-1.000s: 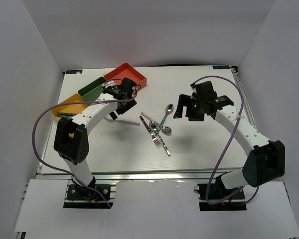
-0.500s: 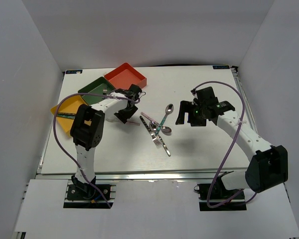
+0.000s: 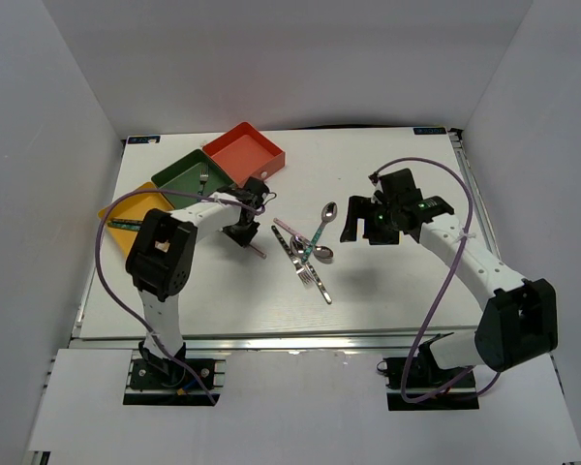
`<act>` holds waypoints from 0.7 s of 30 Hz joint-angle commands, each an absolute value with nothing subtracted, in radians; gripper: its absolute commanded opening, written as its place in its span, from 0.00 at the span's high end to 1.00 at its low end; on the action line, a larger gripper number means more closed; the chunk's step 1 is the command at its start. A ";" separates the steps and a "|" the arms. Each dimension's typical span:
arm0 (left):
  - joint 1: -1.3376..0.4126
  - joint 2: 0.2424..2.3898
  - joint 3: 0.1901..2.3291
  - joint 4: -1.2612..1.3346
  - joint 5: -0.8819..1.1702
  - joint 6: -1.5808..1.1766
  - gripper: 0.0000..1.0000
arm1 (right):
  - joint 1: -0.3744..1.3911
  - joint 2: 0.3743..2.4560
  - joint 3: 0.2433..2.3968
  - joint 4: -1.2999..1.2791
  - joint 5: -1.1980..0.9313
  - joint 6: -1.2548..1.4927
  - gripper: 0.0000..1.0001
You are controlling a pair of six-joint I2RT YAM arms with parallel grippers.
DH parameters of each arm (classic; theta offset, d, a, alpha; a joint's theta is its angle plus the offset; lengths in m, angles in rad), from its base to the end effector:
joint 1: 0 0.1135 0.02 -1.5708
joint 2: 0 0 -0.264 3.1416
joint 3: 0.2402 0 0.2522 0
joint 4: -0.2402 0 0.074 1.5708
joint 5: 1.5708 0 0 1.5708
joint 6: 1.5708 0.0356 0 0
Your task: Sort the eating utensils into containers
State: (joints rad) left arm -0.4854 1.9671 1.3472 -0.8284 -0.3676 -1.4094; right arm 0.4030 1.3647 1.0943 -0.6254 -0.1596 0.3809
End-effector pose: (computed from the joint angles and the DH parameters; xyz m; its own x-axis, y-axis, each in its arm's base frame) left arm 0.3326 -0.1610 0.1571 -0.5325 -0.7605 -0.3717 -0.8027 0.5930 -0.0633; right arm 0.2611 0.1175 0.2791 -0.8446 0.0389 -0.5340 -0.1773 0.9208 0.3475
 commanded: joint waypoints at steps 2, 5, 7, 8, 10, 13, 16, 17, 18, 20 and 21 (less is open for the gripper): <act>-0.500 1.935 1.256 -0.860 -0.273 -1.416 0.89 | 0.399 1.377 1.109 -0.580 -0.169 0.377 0.11; -0.517 1.815 1.194 -0.870 -0.249 -1.425 1.00 | 0.399 1.378 1.095 -0.566 -0.172 0.387 0.11; -0.529 1.705 1.172 -0.879 -0.232 -1.422 1.00 | 0.399 1.376 1.083 -0.557 -0.175 0.391 0.11; -0.535 1.669 1.164 -0.876 -0.232 -1.407 1.00 | 0.399 1.374 1.080 -0.555 -0.178 0.396 0.11; -0.543 1.578 1.173 -0.862 -0.229 -1.323 1.00 | 0.399 1.377 1.077 -0.549 -0.179 0.397 0.11; -0.545 1.511 1.212 -0.781 -0.227 -1.129 1.00 | 0.399 1.387 1.091 -0.548 -0.184 0.397 0.11; -0.535 1.520 1.299 -0.762 -0.306 -0.850 1.00 | 0.399 1.405 1.120 -0.549 -0.192 0.400 0.11; -0.528 1.579 1.336 -0.776 -0.337 -0.760 1.00 | 0.399 1.411 1.129 -0.554 -0.201 0.402 0.11; -0.514 1.618 1.409 -0.816 -0.380 -0.680 1.00 | 0.399 1.420 1.138 -0.555 -0.207 0.402 0.11; -0.462 1.730 1.500 -0.862 -0.514 -0.470 1.00 | 0.399 1.431 1.161 -0.558 -0.224 0.406 0.11; -0.425 1.759 1.521 -0.856 -0.518 -0.410 1.00 | 0.399 1.436 1.169 -0.563 -0.230 0.407 0.11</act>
State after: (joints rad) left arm -0.5106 1.6432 1.4467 -0.8330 -0.3611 -0.7700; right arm 0.4011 1.4254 1.1046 -0.5751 -0.1932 0.3988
